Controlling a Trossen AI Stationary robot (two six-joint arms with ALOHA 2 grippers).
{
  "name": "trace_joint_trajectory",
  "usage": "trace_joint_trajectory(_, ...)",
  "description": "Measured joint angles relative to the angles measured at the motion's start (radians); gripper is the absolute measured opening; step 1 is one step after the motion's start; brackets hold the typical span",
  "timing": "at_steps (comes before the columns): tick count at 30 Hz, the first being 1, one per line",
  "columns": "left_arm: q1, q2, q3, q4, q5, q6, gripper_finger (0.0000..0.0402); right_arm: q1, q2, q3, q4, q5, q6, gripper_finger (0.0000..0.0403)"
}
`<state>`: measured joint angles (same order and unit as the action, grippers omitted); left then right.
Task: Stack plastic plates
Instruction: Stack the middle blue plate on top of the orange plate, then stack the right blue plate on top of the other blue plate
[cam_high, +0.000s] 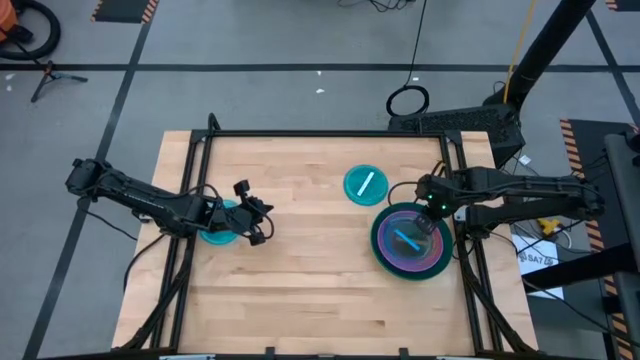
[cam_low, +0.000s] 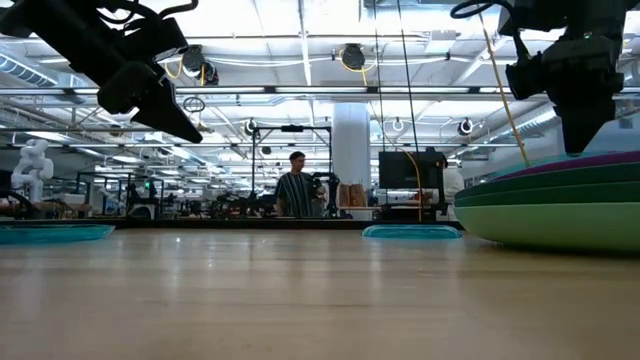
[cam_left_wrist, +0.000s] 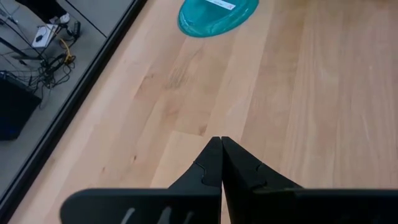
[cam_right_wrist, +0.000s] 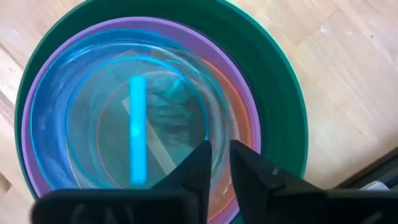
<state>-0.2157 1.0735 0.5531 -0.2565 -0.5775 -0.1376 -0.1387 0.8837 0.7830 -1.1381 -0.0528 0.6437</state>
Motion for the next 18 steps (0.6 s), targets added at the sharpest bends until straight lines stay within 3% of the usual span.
trace_joint_trajectory(7,0.000,0.000,0.000,0.000,0.000,0.004,0.0001,0.000,0.000,0.000,0.033,0.008,0.001,0.0096)
trace_joint_trajectory(18,0.000,0.000,0.000,0.003,-0.010,0.021,0.0001,-0.016,0.129,0.000,0.424,0.104,-0.039,0.0102)
